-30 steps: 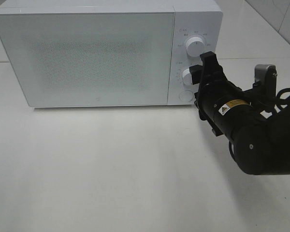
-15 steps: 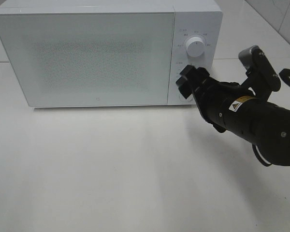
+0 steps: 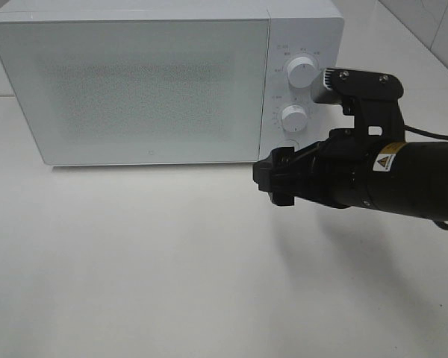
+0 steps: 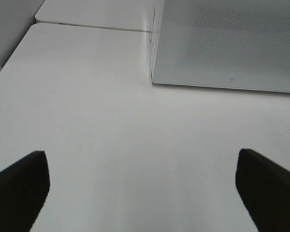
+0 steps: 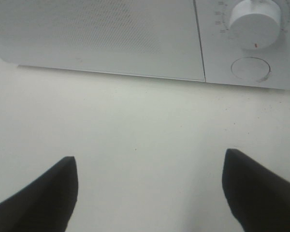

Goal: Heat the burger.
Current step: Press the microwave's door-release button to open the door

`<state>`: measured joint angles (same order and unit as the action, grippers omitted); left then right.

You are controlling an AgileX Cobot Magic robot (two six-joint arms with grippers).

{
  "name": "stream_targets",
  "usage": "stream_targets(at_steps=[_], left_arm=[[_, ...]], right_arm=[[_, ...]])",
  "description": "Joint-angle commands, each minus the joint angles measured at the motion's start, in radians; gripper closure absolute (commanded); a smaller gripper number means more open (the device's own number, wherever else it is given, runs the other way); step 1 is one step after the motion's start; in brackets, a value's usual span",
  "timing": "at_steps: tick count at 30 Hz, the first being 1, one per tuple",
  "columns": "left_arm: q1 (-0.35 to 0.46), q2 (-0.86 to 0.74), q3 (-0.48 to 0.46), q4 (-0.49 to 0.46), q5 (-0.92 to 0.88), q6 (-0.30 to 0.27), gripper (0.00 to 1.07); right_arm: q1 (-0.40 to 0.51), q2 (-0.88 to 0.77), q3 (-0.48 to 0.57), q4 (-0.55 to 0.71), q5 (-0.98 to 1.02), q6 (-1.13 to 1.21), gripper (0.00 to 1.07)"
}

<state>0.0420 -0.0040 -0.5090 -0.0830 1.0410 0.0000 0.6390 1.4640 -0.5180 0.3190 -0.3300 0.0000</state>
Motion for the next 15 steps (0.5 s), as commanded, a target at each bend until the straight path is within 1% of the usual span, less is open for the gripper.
stream_targets(at_steps=[1,2,4,5,6,7,9,10,12,13,14,15], left_arm=[[0.004,-0.021,0.004,-0.005,-0.007,0.0,0.07],[0.004,-0.021,0.004,-0.005,-0.007,0.0,0.07],[0.004,-0.021,0.004,-0.005,-0.007,0.0,0.07],[0.004,-0.021,0.004,-0.005,-0.007,0.0,0.07],[0.004,-0.021,0.004,-0.005,-0.007,0.0,0.07],[0.004,-0.021,0.004,-0.005,-0.007,0.0,0.07],[0.004,-0.021,0.004,-0.005,-0.007,0.0,0.07],[0.004,-0.021,0.004,-0.005,-0.007,0.0,0.07],[0.004,-0.021,0.004,-0.005,-0.007,0.0,0.07],[0.004,-0.021,0.004,-0.005,-0.007,0.0,0.07],[0.004,-0.021,0.004,-0.005,-0.007,0.0,0.07],[0.004,-0.021,0.004,-0.005,-0.007,0.0,0.07]], right_arm=[[-0.001,-0.048,-0.006,-0.076,0.079,-0.029,0.31],[-0.001,-0.084,-0.006,-0.13,0.145,-0.028,0.31],[-0.001,-0.105,-0.006,-0.153,0.179,-0.028,0.31],[-0.001,-0.145,-0.006,-0.198,0.274,-0.026,0.31],[-0.001,-0.145,-0.006,-0.198,0.274,-0.026,0.31],[-0.001,-0.184,-0.006,-0.229,0.37,-0.026,0.31],[-0.001,-0.2,-0.006,-0.238,0.407,-0.026,0.31],[-0.001,-0.243,-0.006,-0.248,0.492,-0.026,0.31],[-0.001,-0.265,-0.006,-0.254,0.523,-0.026,0.31],[-0.001,-0.302,-0.006,-0.259,0.597,-0.026,0.31],[-0.001,-0.323,-0.006,-0.259,0.631,-0.026,0.31],[-0.001,-0.323,-0.006,-0.259,0.631,-0.026,0.31]])
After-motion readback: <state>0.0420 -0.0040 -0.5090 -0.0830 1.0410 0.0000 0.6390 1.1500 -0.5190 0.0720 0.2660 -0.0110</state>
